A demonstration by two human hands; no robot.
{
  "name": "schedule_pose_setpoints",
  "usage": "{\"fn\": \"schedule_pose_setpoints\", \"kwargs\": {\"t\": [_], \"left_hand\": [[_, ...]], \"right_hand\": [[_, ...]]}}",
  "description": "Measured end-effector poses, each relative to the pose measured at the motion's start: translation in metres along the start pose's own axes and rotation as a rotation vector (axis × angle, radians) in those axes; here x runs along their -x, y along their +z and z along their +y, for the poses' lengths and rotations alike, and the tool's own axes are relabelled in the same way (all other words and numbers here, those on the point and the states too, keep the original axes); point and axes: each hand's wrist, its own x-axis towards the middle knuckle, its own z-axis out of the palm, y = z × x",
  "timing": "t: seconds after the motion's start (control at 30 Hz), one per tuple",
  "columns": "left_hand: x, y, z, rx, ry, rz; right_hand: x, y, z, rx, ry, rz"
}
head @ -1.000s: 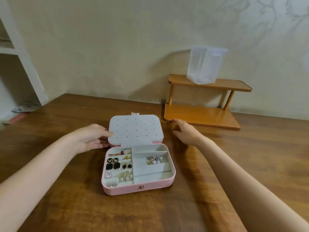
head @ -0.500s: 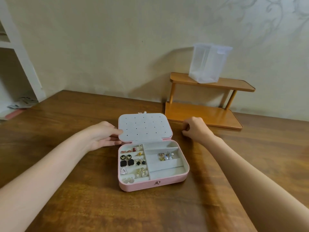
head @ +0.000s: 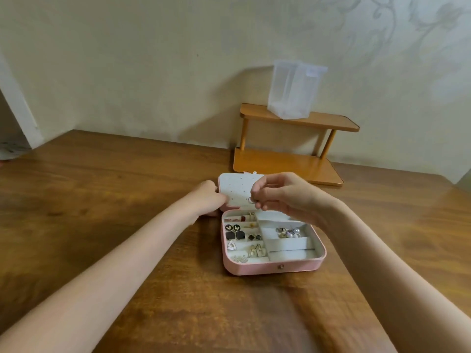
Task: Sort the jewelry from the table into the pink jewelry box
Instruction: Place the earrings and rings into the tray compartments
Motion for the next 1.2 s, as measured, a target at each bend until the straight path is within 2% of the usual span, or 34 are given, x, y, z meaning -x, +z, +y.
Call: {"fn": "schedule_pose_setpoints", "kwargs": {"t": [0.07, 0.1, 0.17, 0.23, 0.27, 0.6, 0.73, 0.87, 0.97, 1.07, 1.2], "left_hand": [[0.010, -0.004, 0.002, -0.291, 0.131, 0.123], [0.018, -0.006, 0.002, -0.307, 0.197, 0.160], [0.033, -0.010, 0.004, -0.094, 0.283, 0.112], [0.049, -0.014, 0.008, 0.188, 0.261, -0.032], [0.053, -0.015, 0.009, 0.247, 0.244, -0.074], [0.060, -0.017, 0.007, 0.498, 0.185, -0.084], [0.061, -0.021, 0.005, 0.566, 0.200, -0.115], [0.059, -0.018, 0.009, 0.378, 0.284, -0.003], [0.057, -0.014, 0.017, 0.294, 0.371, 0.056], [0.048, -0.015, 0.017, 0.222, 0.369, 0.076], [0.031, -0.015, -0.001, 0.010, 0.243, 0.104]], "right_hand": [[0.001, 0.006, 0.008, -0.051, 0.016, -0.026], [0.002, 0.008, 0.011, -0.075, 0.019, -0.042], [0.003, 0.011, 0.015, -0.111, 0.013, -0.065], [0.003, 0.013, 0.016, -0.136, 0.001, -0.070], [0.004, 0.014, 0.015, -0.144, -0.002, -0.068], [0.008, 0.017, 0.009, -0.247, -0.022, -0.002], [0.011, 0.017, 0.006, -0.174, -0.017, -0.044], [0.012, 0.022, 0.000, 0.048, -0.050, 0.010], [0.014, 0.020, -0.010, 0.229, -0.110, 0.157], [0.024, 0.003, -0.022, 0.396, -0.134, 0.323], [0.037, -0.018, -0.023, 0.571, -0.017, 0.258]]}}
